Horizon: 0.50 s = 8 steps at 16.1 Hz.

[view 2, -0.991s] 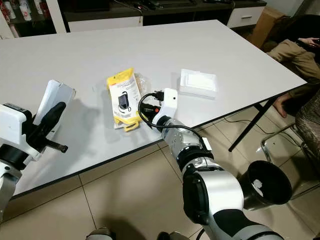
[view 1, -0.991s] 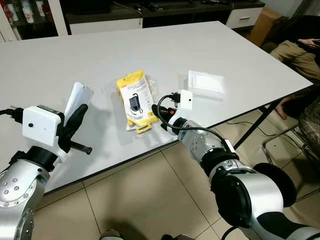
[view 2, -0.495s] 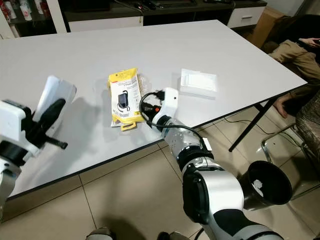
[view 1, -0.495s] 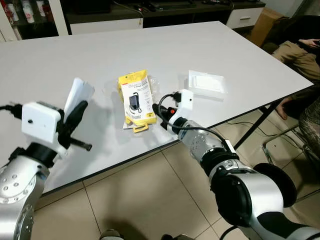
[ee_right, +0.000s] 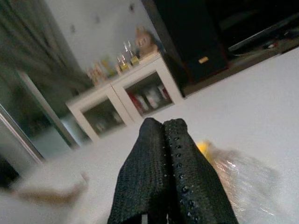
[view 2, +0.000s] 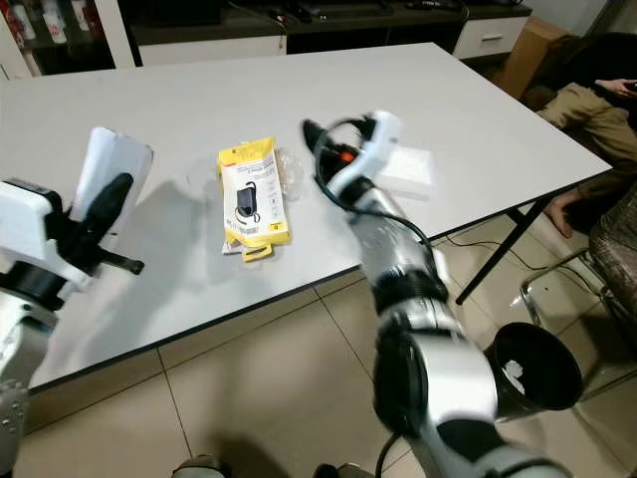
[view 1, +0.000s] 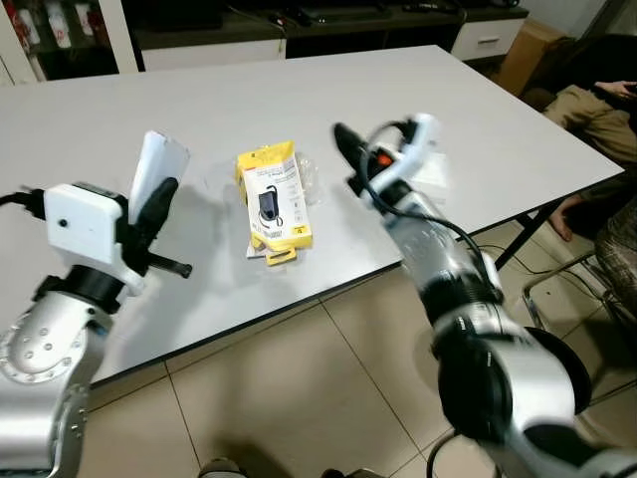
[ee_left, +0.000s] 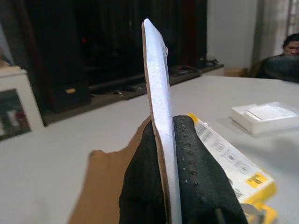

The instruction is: Picking trash to rubbish bin

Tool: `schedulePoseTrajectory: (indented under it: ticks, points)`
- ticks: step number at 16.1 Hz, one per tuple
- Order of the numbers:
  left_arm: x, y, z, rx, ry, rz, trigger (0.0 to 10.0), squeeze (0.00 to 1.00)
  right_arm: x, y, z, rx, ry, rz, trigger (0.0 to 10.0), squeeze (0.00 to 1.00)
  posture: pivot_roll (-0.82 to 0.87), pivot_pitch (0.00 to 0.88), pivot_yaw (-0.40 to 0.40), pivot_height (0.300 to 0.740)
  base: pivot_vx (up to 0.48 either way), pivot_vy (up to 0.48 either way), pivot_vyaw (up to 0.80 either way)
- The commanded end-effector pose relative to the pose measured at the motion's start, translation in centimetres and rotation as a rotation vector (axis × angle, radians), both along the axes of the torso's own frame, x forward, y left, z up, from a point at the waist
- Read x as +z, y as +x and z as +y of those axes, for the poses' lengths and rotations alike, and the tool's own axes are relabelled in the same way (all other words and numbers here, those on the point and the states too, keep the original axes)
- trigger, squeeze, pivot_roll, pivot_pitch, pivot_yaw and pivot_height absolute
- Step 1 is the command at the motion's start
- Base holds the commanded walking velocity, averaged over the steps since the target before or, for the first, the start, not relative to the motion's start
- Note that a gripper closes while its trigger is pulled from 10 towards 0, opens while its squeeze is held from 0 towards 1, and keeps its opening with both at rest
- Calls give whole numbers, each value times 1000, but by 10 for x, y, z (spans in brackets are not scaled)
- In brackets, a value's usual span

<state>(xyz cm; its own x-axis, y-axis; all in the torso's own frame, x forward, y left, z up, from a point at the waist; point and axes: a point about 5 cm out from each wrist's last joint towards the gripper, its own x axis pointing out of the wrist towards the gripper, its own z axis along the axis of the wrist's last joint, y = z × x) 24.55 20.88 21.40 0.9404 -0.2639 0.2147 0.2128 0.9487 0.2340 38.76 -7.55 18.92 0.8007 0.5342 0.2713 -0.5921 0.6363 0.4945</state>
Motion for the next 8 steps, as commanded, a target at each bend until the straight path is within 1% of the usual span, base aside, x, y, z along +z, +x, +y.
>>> schedulePoseTrajectory:
  ticks: [1, 2, 3, 5, 8]
  points:
    - [-5, 4, -9, -39, 0, 11, 0, 0, -11, -5, 0, -18, -151, -20, 0, 0, 167, 24, -91, 740, 0, 0, 0]
    - [-5, 7, -12, -49, 1, 9, 0, 0, -20, -4, 1, -50, -215, 5, 10000, 478, 168, 25, -92, 740, 0, 0, 0]
    - [-4, 8, -14, -57, 4, 3, 0, 0, -24, -4, 4, -43, -236, 24, 10000, 1000, 172, 29, -95, 740, 0, 0, 0]
    - [-2, 8, -15, -55, 7, -6, 0, 0, -25, 0, 10, -59, -215, 80, 10000, 1000, 184, 31, -103, 740, 0, 0, 0]
    - [-3, 1, -8, -39, 31, -5, 0, 0, -27, 3, 18, -63, -220, 170, 10000, 1000, 217, 42, -119, 740, 0, 0, 0]
